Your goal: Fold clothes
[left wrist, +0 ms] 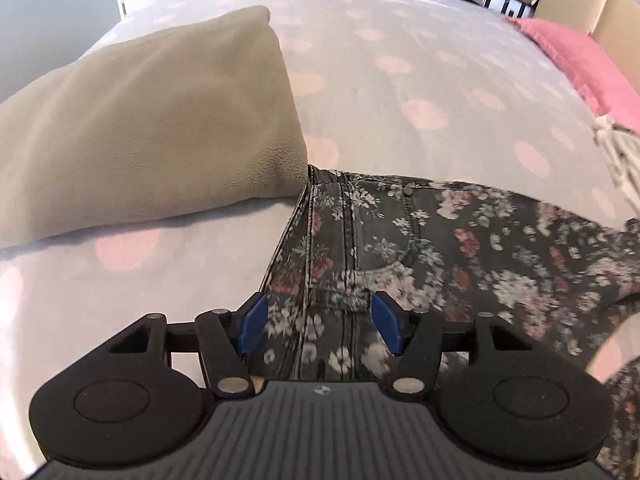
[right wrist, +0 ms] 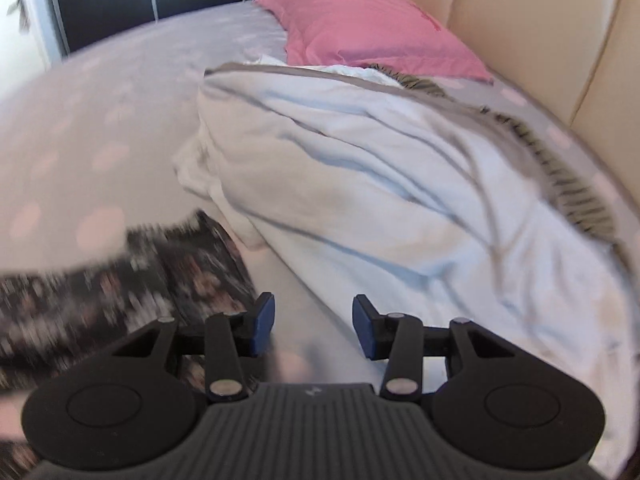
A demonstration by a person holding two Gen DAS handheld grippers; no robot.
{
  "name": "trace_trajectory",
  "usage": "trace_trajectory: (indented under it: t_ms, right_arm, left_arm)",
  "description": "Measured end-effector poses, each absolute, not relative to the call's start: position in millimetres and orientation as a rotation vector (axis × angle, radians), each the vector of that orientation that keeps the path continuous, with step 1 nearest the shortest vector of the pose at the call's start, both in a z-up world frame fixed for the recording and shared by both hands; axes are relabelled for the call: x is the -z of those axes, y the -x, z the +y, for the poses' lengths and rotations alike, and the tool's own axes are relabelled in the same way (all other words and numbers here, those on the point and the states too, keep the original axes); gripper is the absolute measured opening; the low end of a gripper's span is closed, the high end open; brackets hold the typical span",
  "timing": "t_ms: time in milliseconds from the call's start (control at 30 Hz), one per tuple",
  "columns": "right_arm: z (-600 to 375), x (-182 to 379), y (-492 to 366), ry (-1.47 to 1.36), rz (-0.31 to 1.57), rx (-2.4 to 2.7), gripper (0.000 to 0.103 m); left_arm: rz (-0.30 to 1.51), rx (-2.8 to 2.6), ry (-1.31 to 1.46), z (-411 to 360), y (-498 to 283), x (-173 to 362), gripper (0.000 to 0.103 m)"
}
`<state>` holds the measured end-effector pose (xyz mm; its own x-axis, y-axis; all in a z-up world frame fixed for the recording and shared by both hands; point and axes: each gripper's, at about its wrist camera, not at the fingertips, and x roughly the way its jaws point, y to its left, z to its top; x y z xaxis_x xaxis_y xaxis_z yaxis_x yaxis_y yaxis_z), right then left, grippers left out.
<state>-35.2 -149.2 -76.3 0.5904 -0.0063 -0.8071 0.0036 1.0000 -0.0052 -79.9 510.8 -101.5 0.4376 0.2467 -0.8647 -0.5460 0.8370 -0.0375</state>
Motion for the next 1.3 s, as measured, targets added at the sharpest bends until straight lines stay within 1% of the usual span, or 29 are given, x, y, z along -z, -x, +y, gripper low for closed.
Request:
trace_trajectory:
  t_ms: [100, 267, 367, 467, 567, 633, 767, 833, 867, 900, 933, 967, 1000, 1033, 1067, 1100, 1167, 1300]
  right_arm:
    - [-149.5, 88.2, 17.1, -0.113, 0.945, -0.010, 0.046]
    - [-149.0, 109.5, -11.8, -0.283, 0.966, -0.041, 0.046]
    - [-137.4, 120.4, -30.6, -0.300, 0.970, -0.070, 0.046]
    - [-116.3, 131.7, -48.5, -0.245, 0.965, -0.083, 0.046]
    - [-97.7, 140.7, -60.5, -0.202, 0.961, -0.136, 0.045]
    - [-82.1, 141.3, -66.8, -0.135, 0.934, -0.187, 0.041]
    - [-58.6, 150.2, -80.9, 0.003, 0.940, -0.241, 0.042]
    - [-60.8, 156.9, -82.9, -0.009, 0.945, -0.250, 0.043]
    - [-63.8, 159.0, -82.9, -0.027, 0.946, -0.253, 0.043]
    - [-67.5, 158.5, -82.4, -0.042, 0.948, -0.257, 0.040]
    - [-68.9, 156.8, -81.0, -0.034, 0.947, -0.251, 0.026]
    - [-70.2, 155.1, -79.5, -0.026, 0.944, -0.248, 0.019]
    - [-71.5, 152.9, -76.6, -0.023, 0.932, -0.251, 0.018]
    - [-72.6, 150.4, -73.6, -0.020, 0.918, -0.254, 0.018]
    - [-73.1, 146.0, -70.4, -0.020, 0.901, -0.250, 0.018]
    - [-73.7, 141.2, -66.9, -0.020, 0.883, -0.246, 0.017]
    - [-75.6, 127.0, -57.3, -0.025, 0.839, -0.241, 0.017]
    - [-82.5, 90.6, -39.5, -0.017, 0.749, -0.178, 0.016]
  left_arm:
    - [1.029, -0.520, 0.281, 513.4, 65.3, 112.1, 0.056]
    - [1.015, -0.518, 0.379, 520.4, 48.6, 125.3, 0.056]
    - [1.012, -0.528, 0.383, 514.6, 37.4, 133.4, 0.057]
    - [1.023, -0.546, 0.340, 510.6, 31.1, 139.9, 0.057]
    - [1.019, -0.536, 0.356, 517.5, 31.1, 141.2, 0.059]
    - [1.029, -0.519, 0.356, 520.8, 31.0, 141.4, 0.059]
    - [1.047, -0.500, 0.359, 524.2, 31.0, 143.5, 0.059]
    - [1.040, -0.502, 0.361, 524.1, 32.6, 145.1, 0.058]
    - [1.032, -0.505, 0.356, 523.1, 33.8, 145.2, 0.056]
    - [1.023, -0.510, 0.351, 521.8, 35.0, 145.3, 0.050]
    - [1.014, -0.525, 0.338, 519.0, 36.6, 144.8, 0.045]
    - [1.005, -0.534, 0.326, 516.5, 38.7, 143.8, 0.035]
    - [0.996, -0.542, 0.316, 514.0, 40.7, 142.6, 0.021]
    - [0.989, -0.539, 0.311, 510.7, 42.0, 140.8, 0.014]
    - [0.983, -0.538, 0.303, 507.2, 43.2, 138.9, 0.013]
    - [0.980, -0.549, 0.278, 501.5, 43.6, 135.9, 0.008]
    - [0.962, -0.562, 0.246, 491.2, 45.9, 126.6, 0.005]
    - [0.916, -0.586, 0.220, 480.2, 55.4, 99.4, 0.003]
